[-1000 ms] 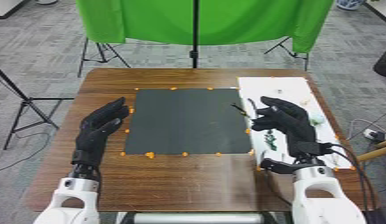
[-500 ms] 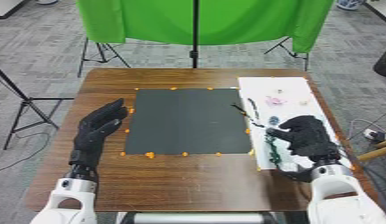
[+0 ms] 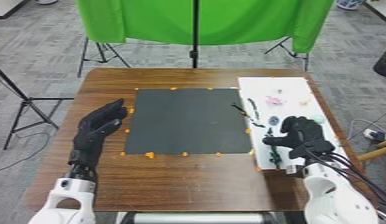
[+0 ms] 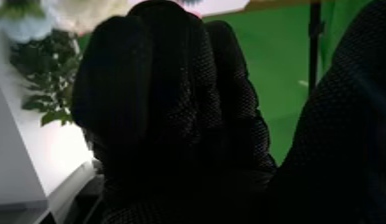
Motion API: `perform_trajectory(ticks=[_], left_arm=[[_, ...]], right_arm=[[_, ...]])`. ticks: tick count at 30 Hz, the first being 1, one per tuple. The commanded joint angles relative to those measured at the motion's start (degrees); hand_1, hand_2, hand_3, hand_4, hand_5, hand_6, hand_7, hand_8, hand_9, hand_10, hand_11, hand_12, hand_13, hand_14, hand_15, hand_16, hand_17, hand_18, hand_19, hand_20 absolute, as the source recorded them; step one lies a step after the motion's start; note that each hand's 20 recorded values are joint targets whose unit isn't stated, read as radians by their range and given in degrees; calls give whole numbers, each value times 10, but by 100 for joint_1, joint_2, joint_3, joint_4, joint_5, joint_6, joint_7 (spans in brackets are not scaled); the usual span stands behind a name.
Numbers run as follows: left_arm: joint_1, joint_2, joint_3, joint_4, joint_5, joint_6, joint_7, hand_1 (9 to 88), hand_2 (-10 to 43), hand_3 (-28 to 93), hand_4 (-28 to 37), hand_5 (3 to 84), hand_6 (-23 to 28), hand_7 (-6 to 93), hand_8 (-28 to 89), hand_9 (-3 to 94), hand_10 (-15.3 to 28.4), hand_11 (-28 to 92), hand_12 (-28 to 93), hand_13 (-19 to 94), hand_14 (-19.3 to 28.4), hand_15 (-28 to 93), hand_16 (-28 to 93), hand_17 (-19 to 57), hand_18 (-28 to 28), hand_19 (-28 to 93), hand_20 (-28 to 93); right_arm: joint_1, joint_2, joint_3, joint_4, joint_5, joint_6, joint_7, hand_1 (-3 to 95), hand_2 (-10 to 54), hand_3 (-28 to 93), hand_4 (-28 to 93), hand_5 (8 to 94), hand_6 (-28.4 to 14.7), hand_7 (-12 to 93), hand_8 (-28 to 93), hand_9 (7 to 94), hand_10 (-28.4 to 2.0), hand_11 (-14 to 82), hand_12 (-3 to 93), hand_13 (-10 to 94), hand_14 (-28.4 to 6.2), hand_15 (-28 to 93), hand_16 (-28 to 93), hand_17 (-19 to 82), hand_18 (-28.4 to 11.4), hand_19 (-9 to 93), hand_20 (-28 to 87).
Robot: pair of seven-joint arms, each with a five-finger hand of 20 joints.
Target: Arrange flowers
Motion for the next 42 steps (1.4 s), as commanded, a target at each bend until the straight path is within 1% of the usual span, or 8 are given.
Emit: perform_trajectory(ticks=[1, 13, 14, 15, 20, 28, 31, 42], left_arm=[[102, 0, -26, -20, 30, 63, -103, 383, -95, 598, -102, 466, 23, 115, -59, 428, 115, 162, 157, 339, 158, 185, 44, 46, 130, 31, 219], [-10, 33, -16, 21, 22, 27, -108, 384, -95, 597, -102, 466, 22, 115, -59, 427, 116, 161, 158, 338, 157, 187, 44, 44, 131, 35, 219], [-8, 29, -16, 23, 32, 7, -104, 384, -95, 596, -103, 466, 23, 115, -59, 427, 116, 161, 158, 337, 158, 187, 44, 44, 131, 35, 219], [-20, 29, -10, 31, 37, -5, -105, 384, -95, 596, -102, 467, 23, 115, -59, 427, 116, 162, 158, 337, 158, 187, 44, 44, 131, 35, 219], [24, 16, -4, 10, 19, 1, -110, 384, -95, 596, -102, 466, 23, 114, -58, 427, 116, 161, 157, 337, 158, 186, 44, 43, 131, 35, 219], [94, 30, -38, -17, -32, 4, -140, 377, -95, 599, -104, 465, 24, 113, -58, 424, 117, 160, 156, 334, 160, 187, 44, 42, 131, 37, 217], [114, 84, -85, -5, -116, 59, -135, 373, -95, 601, -104, 466, 24, 113, -58, 424, 117, 160, 156, 334, 161, 187, 43, 41, 132, 37, 216], [260, 175, -238, 82, -338, 303, -93, 339, -85, 627, -116, 468, 27, 109, -57, 427, 120, 162, 158, 334, 163, 189, 43, 41, 131, 40, 217]], right_arm=[[131, 32, -139, 207, 174, -438, -10, 643, -95, -281, 287, 702, -43, 293, -50, 748, -149, 311, 260, 835, -75, 483, 246, 626, -82, 831, 319], [293, 20, -549, 384, 103, -683, 76, 679, -95, -245, 458, 730, -30, 289, -50, 786, -144, 299, 250, 885, -53, 475, 279, 648, -74, 892, 354], [298, 21, -568, 406, 104, -646, 49, 520, -95, 282, 47, 735, -27, 297, -46, 796, -145, 296, 247, 892, -48, 473, 283, 653, -72, 889, 367], [335, 18, -611, 426, 95, -636, 65, 502, -95, 404, -73, 741, -25, 283, 42, 803, -143, 300, 247, 896, -48, 472, 284, 655, -71, 891, 364], [299, 15, -576, 409, 211, -589, 98, 834, -95, -247, 437, 800, -14, 249, 231, 871, -128, 247, 332, 930, -40, 458, 297, 679, -63, 905, 343], [157, -36, -145, 154, 1030, -330, 92, 829, -95, -148, 462, 820, -18, 245, 260, 901, -118, 225, 375, 937, -32, 485, 280, 699, -56, 906, 343], [331, -67, -51, -35, 1420, -28, 48, 617, -95, 496, -22, 820, -19, 243, 269, 901, -115, 227, 378, 937, -31, 497, 271, 704, -57, 897, 373], [1891, -325, -1030, -161, 2437, 556, -356, 601, -95, 537, -24, 820, -22, 254, 273, 901, -117, 256, 376, 937, -28, 519, 270, 709, -57, 911, 370]])
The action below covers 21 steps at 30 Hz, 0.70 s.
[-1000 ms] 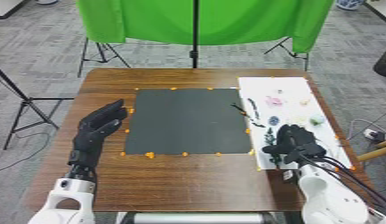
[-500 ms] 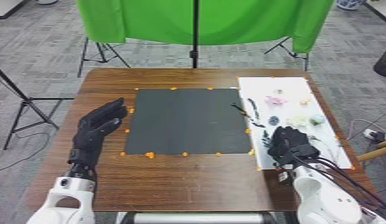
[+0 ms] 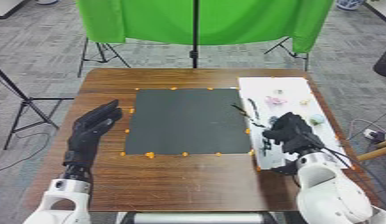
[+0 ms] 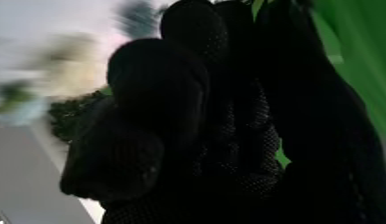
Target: Arrange flowers
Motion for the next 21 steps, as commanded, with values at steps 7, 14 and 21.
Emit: perform_trajectory(ticks=[7, 14, 21], left_arm=[[198, 134, -85, 383, -257, 563, -30, 333, -79, 630, -125, 469, 28, 107, -57, 424, 119, 157, 156, 332, 160, 187, 42, 42, 130, 38, 216], [148, 204, 90, 692, -504, 970, 110, 257, -38, 653, -186, 442, 30, 70, -54, 380, 116, 93, 140, 281, 135, 80, 34, 41, 103, 7, 192], [-24, 242, 205, 750, -420, 831, 80, 222, -18, 662, -245, 436, 34, 58, -49, 378, 116, 85, 138, 275, 131, 68, 32, 38, 98, 10, 176]], right_arm=[[2839, -969, -2122, 586, 954, -151, -586, 601, -95, 536, -20, 820, -21, 259, 271, 901, -118, 266, 369, 937, -28, 525, 266, 710, -56, 914, 365], [4090, -1815, -3390, 1505, 1117, -214, -772, 602, -95, 533, -19, 819, -23, 262, 268, 899, -119, 272, 366, 937, -29, 527, 264, 710, -56, 916, 361], [4633, -2312, -4169, 2071, 1303, -185, -738, 599, -95, 538, -18, 819, -22, 267, 265, 899, -120, 274, 364, 937, -28, 527, 264, 709, -56, 919, 358]])
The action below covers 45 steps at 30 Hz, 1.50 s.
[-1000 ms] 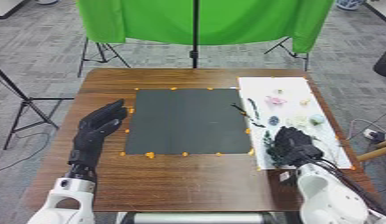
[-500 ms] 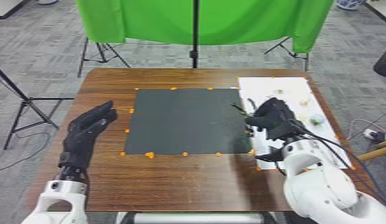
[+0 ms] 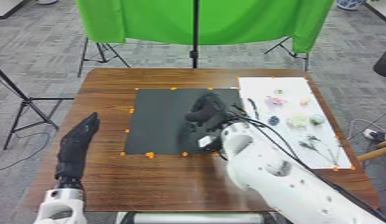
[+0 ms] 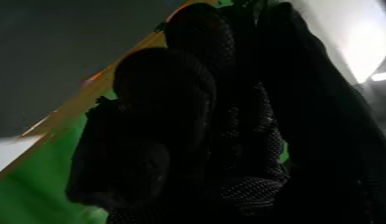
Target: Arrange flowers
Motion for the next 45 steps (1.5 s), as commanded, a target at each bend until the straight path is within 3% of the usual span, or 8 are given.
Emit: perform_trajectory(ticks=[1, 19, 23, 30, 31, 32, 34, 45], left_arm=[[-145, 32, 139, 59, 37, -203, -38, 220, -18, 664, -246, 436, 34, 59, -49, 378, 116, 85, 139, 275, 131, 68, 33, 38, 97, 10, 176], [-256, 57, 228, 37, 81, -448, -46, 222, -25, 668, -240, 436, 38, 58, -47, 377, 114, 92, 147, 282, 136, 73, 39, 33, 100, 10, 173], [-270, 57, 225, 40, 117, -528, -70, 227, -26, 666, -236, 434, 40, 56, -47, 375, 113, 92, 149, 283, 137, 73, 41, 31, 102, 9, 173], [-248, 46, 206, 31, 122, -553, -103, 237, -38, 667, -223, 430, 38, 57, -46, 372, 112, 91, 152, 285, 141, 74, 46, 29, 104, 9, 173], [-262, 51, 210, 40, 118, -565, -102, 238, -38, 667, -221, 429, 38, 57, -46, 372, 112, 91, 152, 286, 142, 74, 47, 28, 105, 9, 173], [-259, 50, 208, 36, 124, -578, -117, 238, -39, 666, -221, 429, 38, 57, -46, 371, 111, 91, 153, 286, 143, 74, 48, 28, 106, 9, 173], [-283, 38, 221, 44, 140, -608, -138, 239, -41, 666, -218, 428, 39, 56, -46, 371, 112, 91, 153, 286, 144, 74, 49, 27, 107, 9, 174], [-166, -8, 140, -1, 150, -657, -178, 245, -41, 660, -210, 425, 37, 57, -46, 368, 111, 90, 156, 289, 148, 77, 58, 25, 110, 8, 174]], right_arm=[[779, -745, -652, 320, 226, -39, -54, 599, -95, 538, -18, 818, -21, 268, 265, 899, -120, 274, 363, 937, -28, 527, 264, 710, -56, 919, 357], [886, -1130, -1242, 989, 355, -155, 95, 604, -95, 419, -1, 818, -23, 279, 242, 886, -136, 318, 299, 937, -33, 514, 264, 711, -51, 921, 327], [873, -1138, -1237, 1060, 290, -180, 93, 813, -95, -241, 418, 816, -25, 279, 239, 878, -144, 346, 243, 937, -34, 504, 268, 712, -52, 908, 345], [852, -1160, -1176, 1083, 368, -151, 99, 762, -95, -282, 423, 815, -28, 272, 204, 876, -149, 338, 241, 937, -38, 497, 269, 712, -50, 904, 334], [870, -1168, -1182, 1092, 393, -116, 99, 745, -95, -259, 419, 814, -29, 276, 191, 876, -149, 338, 241, 937, -38, 497, 269, 713, -49, 904, 330], [869, -1171, -1171, 1095, 375, -141, 82, 580, -95, 172, 118, 812, -28, 292, 118, 876, -150, 337, 240, 937, -39, 495, 268, 713, -49, 906, 325], [852, -1134, -1126, 1038, 326, -195, 65, 427, -95, 521, -140, 813, -30, 312, -40, 875, -152, 335, 239, 937, -41, 490, 268, 713, -49, 905, 319], [636, -381, -953, 258, -687, -1683, 492, 234, 28, 585, -114, 805, -49, 170, -64, 861, -158, 330, 248, 936, -57, 467, 304, 689, -76, 926, 313]])
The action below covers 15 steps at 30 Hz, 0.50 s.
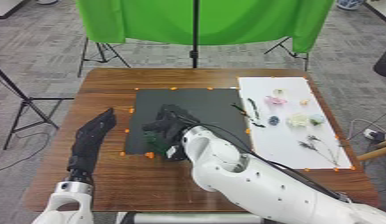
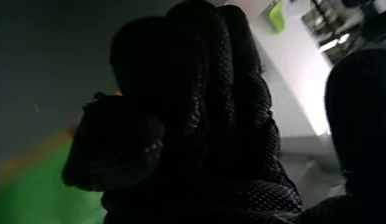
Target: Arrange flowers
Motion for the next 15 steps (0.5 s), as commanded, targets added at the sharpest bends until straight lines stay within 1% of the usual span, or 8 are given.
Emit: perform_trajectory(ticks=[1, 5, 9, 15], left_arm=[[125, -68, -53, -31, 40, -82, -112, 244, -41, 660, -210, 425, 37, 57, -46, 368, 110, 89, 156, 290, 147, 78, 58, 25, 110, 8, 174], [132, -69, -68, -48, 52, -108, -125, 245, -40, 660, -210, 425, 37, 57, -45, 368, 110, 89, 157, 290, 147, 77, 58, 25, 110, 8, 174], [160, -70, -90, -60, 46, -111, -133, 245, -40, 658, -210, 425, 38, 56, -45, 367, 111, 89, 157, 291, 146, 77, 58, 24, 110, 8, 175], [132, -89, -62, -50, 66, -161, -188, 245, -40, 659, -210, 425, 38, 57, -45, 366, 111, 88, 157, 291, 147, 78, 59, 24, 111, 8, 175]], right_arm=[[-201, 603, 129, -543, -322, -1048, 323, 235, 32, 582, -113, 804, -50, 165, -64, 861, -157, 330, 250, 936, -58, 468, 305, 689, -76, 927, 311], [-318, 708, 182, -700, -169, -1439, 471, 244, 51, 562, -110, 802, -51, 153, -61, 860, -159, 330, 253, 935, -59, 471, 308, 688, -77, 931, 306], [-361, 713, 224, -810, -6, -1622, 518, 249, 60, 543, -103, 805, -53, 151, -58, 862, -161, 329, 253, 935, -61, 473, 308, 688, -77, 932, 302], [-364, 585, 218, -841, 294, -1724, 516, 250, 64, 532, -97, 815, -53, 152, -55, 866, -165, 326, 254, 936, -63, 475, 308, 689, -77, 932, 302]])
